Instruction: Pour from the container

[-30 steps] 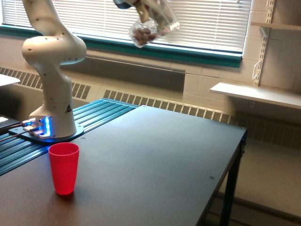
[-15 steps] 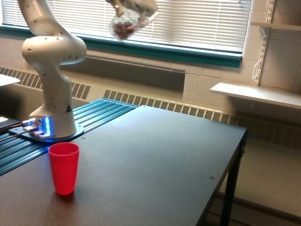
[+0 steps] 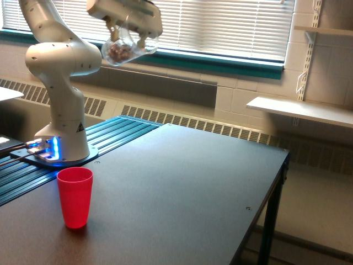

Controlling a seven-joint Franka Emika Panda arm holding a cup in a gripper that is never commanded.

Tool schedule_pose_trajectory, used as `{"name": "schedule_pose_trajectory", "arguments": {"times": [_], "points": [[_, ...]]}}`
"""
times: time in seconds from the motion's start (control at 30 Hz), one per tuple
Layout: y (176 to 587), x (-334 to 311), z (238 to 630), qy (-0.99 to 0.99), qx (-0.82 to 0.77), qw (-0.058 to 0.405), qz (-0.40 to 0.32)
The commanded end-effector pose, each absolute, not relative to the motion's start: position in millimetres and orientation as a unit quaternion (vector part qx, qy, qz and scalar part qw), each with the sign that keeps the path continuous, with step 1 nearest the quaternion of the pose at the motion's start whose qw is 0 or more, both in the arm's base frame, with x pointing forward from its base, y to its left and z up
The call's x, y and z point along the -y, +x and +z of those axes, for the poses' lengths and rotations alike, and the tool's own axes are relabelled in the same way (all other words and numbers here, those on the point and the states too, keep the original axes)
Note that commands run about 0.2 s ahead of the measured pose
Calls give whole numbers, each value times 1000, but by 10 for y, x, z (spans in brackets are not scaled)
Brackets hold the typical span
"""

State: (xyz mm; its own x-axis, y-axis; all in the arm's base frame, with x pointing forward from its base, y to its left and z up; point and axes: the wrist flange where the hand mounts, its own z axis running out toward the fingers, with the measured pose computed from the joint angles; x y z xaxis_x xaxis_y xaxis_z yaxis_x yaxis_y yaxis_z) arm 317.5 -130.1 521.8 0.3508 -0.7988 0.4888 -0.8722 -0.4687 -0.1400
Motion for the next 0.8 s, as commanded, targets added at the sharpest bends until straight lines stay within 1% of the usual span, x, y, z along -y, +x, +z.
{"name": "schedule_pose_trajectory", "arguments": {"times": [0.03,0.27,0.4,0.53,0.8], "points": [[3045,1403,5242,835,488,74,244],[2887,1525,5325,834,489,66,246],[2804,1606,5357,833,494,52,244],[2760,1661,5285,838,492,48,230],[2710,1741,5022,861,472,70,177]]}}
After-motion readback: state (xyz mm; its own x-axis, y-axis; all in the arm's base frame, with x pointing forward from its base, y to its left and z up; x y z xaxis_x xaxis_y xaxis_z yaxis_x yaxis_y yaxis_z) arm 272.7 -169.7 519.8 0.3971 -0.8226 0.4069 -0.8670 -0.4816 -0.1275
